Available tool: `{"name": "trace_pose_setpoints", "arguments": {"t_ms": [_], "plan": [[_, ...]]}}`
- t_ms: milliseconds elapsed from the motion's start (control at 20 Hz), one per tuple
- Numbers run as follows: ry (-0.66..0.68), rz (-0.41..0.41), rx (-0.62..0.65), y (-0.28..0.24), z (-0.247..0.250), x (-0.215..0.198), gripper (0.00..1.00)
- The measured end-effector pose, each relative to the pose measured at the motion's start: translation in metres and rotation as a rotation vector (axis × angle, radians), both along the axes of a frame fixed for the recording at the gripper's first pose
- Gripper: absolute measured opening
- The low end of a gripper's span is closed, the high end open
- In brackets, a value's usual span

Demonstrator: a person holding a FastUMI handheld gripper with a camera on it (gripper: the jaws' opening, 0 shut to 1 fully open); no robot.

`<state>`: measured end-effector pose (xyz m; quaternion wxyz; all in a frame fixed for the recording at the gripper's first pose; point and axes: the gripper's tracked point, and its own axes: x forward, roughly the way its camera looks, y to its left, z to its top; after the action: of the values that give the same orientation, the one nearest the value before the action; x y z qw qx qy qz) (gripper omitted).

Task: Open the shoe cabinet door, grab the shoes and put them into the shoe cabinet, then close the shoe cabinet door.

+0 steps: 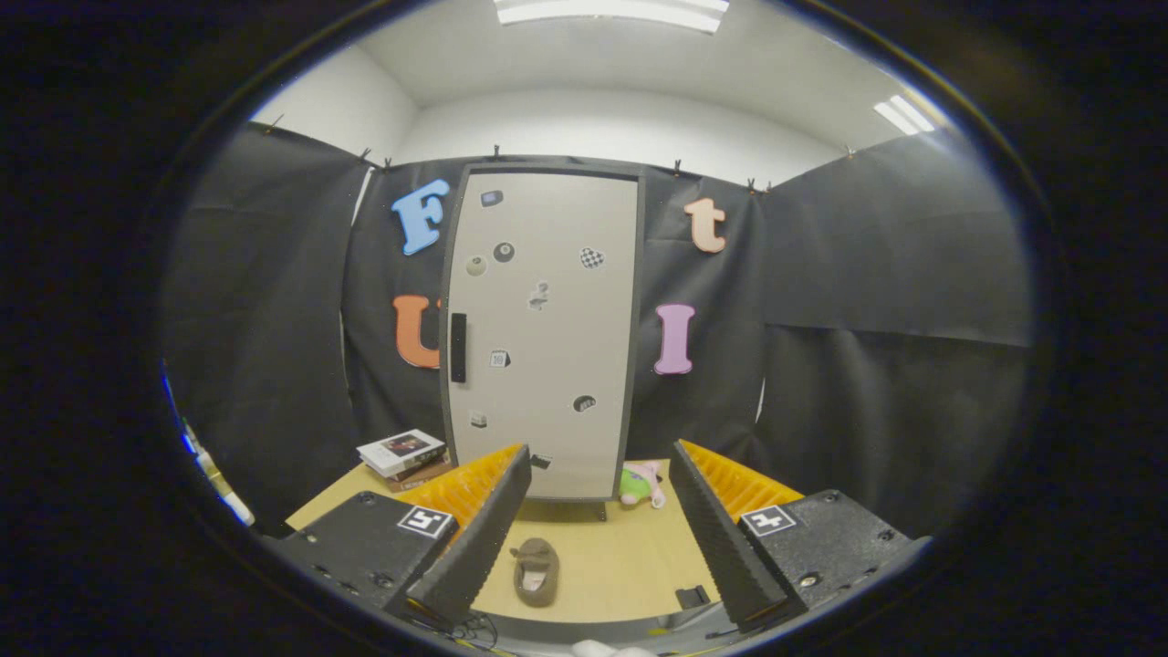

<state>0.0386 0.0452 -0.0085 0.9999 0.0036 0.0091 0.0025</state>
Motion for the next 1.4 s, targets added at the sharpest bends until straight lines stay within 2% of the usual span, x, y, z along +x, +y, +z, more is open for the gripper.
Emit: {"name": "trace_pose_setpoints", "arguments": {"t_ms": [200, 650, 1000, 1250, 1400], "plan": [[0.018, 0.02, 0.021, 0.035, -0.001, 0.053, 1.0], [0.015, 0.187, 0.041, 0.152, 0.007, 0.206, 1.0], [0.05, 0.241, 0.086, 0.221, 0.003, 0.321, 0.99], [0.076, 0.279, 0.089, 0.251, 0.001, 0.364, 0.95], [0.091, 0.292, 0.095, 0.264, 0.0, 0.376, 0.91]]}}
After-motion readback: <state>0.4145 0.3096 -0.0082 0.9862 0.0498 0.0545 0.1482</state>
